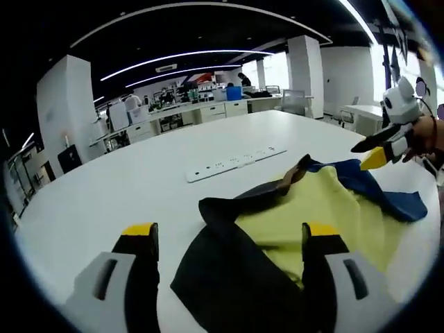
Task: Fold the garment on the visible template until the final outline fits inside the template.
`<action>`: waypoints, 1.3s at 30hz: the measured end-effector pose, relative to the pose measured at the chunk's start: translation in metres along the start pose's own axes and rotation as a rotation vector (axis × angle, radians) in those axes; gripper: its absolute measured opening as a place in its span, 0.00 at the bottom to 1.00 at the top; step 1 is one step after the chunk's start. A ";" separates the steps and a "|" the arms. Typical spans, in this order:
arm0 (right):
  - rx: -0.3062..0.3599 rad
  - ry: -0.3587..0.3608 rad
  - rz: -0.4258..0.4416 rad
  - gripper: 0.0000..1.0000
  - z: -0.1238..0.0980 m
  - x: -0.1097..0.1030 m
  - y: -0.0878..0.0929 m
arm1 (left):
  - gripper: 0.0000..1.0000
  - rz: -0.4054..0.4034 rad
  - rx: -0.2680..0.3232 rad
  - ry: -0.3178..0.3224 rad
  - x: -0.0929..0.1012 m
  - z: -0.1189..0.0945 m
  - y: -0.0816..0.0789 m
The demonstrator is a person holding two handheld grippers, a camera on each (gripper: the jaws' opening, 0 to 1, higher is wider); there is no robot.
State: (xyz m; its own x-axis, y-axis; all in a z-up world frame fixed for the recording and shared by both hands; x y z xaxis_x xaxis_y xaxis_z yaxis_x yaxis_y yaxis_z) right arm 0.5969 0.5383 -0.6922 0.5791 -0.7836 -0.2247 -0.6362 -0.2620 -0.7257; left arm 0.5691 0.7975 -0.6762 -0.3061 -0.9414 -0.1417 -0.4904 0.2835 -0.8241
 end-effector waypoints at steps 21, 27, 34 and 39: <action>-0.078 0.066 -0.087 0.57 -0.039 -0.035 0.074 | 0.57 0.055 0.001 0.075 0.048 -0.053 0.037; -0.090 0.107 -0.093 0.43 -0.039 -0.041 0.089 | 0.47 0.086 -0.036 0.060 0.057 -0.047 0.055; -0.088 0.170 -0.088 0.32 -0.040 -0.044 0.103 | 0.33 0.074 -0.105 0.019 0.056 -0.038 0.076; -0.077 0.240 -0.101 0.28 -0.043 -0.038 0.106 | 0.22 0.024 -0.128 -0.011 0.050 -0.037 0.081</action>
Point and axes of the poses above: the point that each gripper's makers call its tool centre point, and the gripper's own axes: z roughly forward along the fingers, x roughly to its right, y roughly out of its underside, the point moved 2 cm from there along -z, roughly backward along the fingers, and after that the axes turned 8 degrees about -x, right-handed, at the moved point
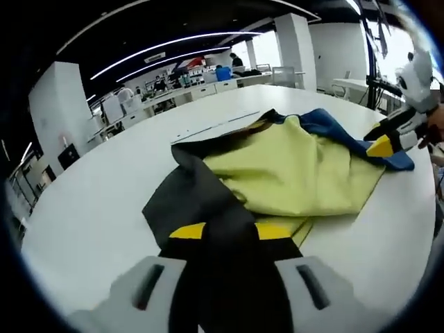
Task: Fold the garment on the visible template until the final outline fits inside the template.
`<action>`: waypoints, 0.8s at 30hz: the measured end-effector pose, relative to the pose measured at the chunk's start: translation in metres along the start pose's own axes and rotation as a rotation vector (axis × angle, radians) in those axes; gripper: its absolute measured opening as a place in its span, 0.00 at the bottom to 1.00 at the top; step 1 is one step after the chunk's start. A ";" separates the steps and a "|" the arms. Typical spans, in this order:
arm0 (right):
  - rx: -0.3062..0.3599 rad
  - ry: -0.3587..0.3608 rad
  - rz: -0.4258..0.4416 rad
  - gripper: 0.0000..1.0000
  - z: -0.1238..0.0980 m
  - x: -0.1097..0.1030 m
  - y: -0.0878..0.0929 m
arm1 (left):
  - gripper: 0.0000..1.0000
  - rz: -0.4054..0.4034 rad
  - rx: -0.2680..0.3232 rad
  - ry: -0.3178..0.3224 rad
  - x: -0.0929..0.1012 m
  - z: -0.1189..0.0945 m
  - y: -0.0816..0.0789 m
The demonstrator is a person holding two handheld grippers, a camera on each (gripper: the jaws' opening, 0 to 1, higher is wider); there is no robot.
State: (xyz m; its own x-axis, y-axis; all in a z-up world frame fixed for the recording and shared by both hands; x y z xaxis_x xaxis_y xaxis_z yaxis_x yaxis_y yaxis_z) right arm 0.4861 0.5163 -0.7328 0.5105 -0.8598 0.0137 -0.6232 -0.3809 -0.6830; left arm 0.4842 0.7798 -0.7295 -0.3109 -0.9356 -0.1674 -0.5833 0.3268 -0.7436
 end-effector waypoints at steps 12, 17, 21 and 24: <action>-0.027 0.014 0.024 0.14 0.010 -0.001 0.016 | 0.00 -0.006 -0.050 -0.001 -0.003 0.002 0.013; -0.023 0.024 0.012 0.06 0.010 0.001 0.015 | 0.00 -0.005 -0.056 0.002 -0.005 0.002 0.015; -0.015 0.023 0.013 0.00 0.010 0.002 0.014 | 0.00 -0.017 -0.049 0.017 -0.002 0.000 0.013; -0.014 0.025 0.009 0.00 0.010 0.003 0.014 | 0.04 0.007 -0.031 0.038 0.004 -0.002 0.008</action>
Point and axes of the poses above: the point that each gripper's makers call its tool centre point, and the gripper's own axes: z roughly forward along the fingers, x roughly to its right, y roughly out of its underside, the point moved 2 cm from there along -z, roughly backward along the fingers, and after that the axes turned 8 degrees about -x, right-handed, at the moved point
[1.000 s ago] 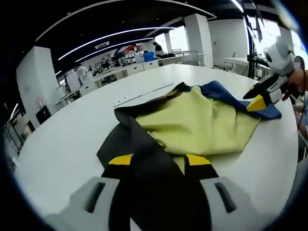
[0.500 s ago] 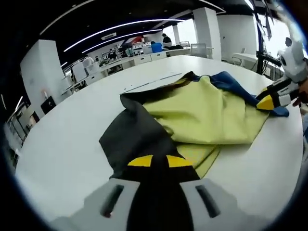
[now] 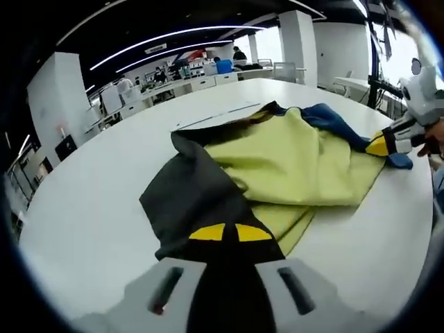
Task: Fold the garment on the visible template until the final outline fits inside the template.
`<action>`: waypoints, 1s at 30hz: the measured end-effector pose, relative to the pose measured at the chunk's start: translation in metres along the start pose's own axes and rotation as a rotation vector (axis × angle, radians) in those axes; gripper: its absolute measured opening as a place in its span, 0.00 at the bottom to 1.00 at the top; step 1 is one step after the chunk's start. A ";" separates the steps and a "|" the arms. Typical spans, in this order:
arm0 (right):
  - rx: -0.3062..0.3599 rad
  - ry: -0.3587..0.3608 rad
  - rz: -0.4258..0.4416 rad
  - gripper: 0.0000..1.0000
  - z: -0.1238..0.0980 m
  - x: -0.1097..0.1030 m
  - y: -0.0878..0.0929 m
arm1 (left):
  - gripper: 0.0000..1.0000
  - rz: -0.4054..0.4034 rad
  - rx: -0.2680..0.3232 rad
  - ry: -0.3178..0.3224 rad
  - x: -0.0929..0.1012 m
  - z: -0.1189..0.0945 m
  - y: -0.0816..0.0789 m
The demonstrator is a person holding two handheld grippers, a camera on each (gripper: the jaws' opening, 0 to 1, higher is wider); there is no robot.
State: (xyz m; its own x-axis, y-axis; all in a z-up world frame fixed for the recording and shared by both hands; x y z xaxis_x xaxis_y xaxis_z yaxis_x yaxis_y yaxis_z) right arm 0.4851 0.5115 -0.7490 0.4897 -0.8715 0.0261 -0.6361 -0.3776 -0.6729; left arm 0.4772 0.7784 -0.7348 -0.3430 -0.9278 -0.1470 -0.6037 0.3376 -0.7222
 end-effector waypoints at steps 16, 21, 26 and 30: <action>0.000 -0.007 0.016 0.00 -0.002 0.001 0.001 | 0.16 -0.003 -0.032 0.019 0.018 0.008 0.009; 0.002 -0.005 0.018 0.00 -0.002 0.002 0.001 | 0.12 -0.029 -0.036 0.005 0.016 0.009 0.009; 0.003 0.005 0.024 0.00 -0.003 0.005 0.001 | 0.00 -0.093 -0.057 -0.007 0.013 0.008 0.011; 0.006 0.011 0.024 0.00 -0.005 0.008 0.001 | 0.00 -0.093 -0.061 -0.014 0.011 0.004 0.011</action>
Point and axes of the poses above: the point that each gripper's makers call its tool centre point, and the gripper's own axes: z roughly forward along the fingers, x roughly to its right, y roughly out of its underside, the point moved 2 cm from there along -z, roughly backward along the fingers, and after that the axes turned 8 degrees about -x, right-handed, at the moved point
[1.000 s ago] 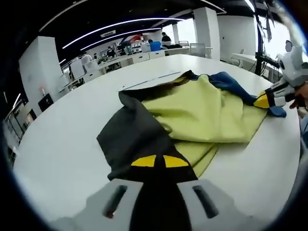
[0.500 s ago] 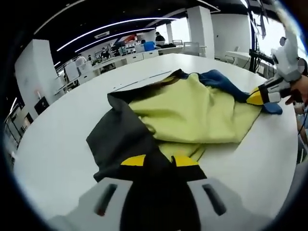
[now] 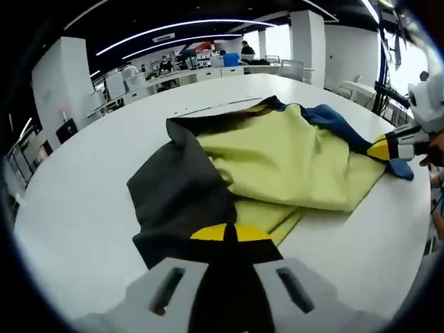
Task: Fold the garment on the visible template until the final outline fits inside the template.
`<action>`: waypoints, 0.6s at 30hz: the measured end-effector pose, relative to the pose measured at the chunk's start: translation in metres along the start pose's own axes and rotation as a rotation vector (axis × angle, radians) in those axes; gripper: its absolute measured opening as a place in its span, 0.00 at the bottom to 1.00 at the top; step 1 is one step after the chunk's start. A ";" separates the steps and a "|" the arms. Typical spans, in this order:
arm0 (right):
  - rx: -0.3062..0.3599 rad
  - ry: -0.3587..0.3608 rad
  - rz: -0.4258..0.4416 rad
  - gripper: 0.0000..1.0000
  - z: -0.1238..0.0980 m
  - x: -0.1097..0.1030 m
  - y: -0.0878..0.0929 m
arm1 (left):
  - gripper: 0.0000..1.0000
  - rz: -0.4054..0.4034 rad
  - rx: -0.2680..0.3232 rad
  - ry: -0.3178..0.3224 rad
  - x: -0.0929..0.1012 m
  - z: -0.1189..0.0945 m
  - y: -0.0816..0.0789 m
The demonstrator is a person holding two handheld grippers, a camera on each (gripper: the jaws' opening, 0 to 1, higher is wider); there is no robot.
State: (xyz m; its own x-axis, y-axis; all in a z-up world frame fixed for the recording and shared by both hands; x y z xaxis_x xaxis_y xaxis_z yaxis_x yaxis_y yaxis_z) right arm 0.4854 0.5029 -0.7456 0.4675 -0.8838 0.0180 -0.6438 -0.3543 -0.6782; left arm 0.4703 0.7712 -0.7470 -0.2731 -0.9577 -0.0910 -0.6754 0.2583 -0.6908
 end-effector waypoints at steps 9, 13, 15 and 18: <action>0.033 0.019 0.000 0.00 -0.012 0.023 -0.006 | 0.00 -0.040 0.046 -0.029 -0.030 -0.026 -0.016; 0.027 0.048 -0.017 0.00 -0.015 0.038 -0.006 | 0.00 -0.039 0.062 -0.053 -0.046 -0.037 -0.018; 0.024 0.062 -0.014 0.00 -0.016 0.048 -0.006 | 0.00 -0.043 0.080 -0.075 -0.057 -0.043 -0.021; 0.018 0.086 -0.009 0.00 -0.018 0.062 -0.007 | 0.00 -0.063 0.097 -0.120 -0.079 -0.051 -0.023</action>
State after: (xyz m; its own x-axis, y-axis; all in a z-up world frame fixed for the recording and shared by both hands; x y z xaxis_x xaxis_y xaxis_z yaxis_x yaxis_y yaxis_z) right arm 0.5081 0.4451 -0.7265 0.4188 -0.9039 0.0871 -0.6283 -0.3577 -0.6908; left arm 0.4724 0.8475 -0.6875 -0.1441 -0.9815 -0.1261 -0.6174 0.1888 -0.7636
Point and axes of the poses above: the point that each gripper's makers call its tool centre point, and the gripper's own axes: z roughly forward along the fingers, x roughly to its right, y roughly out of its underside, the point moved 2 cm from there along -z, roughly backward along the fingers, and after that the axes turned 8 degrees about -x, right-handed, at the moved point
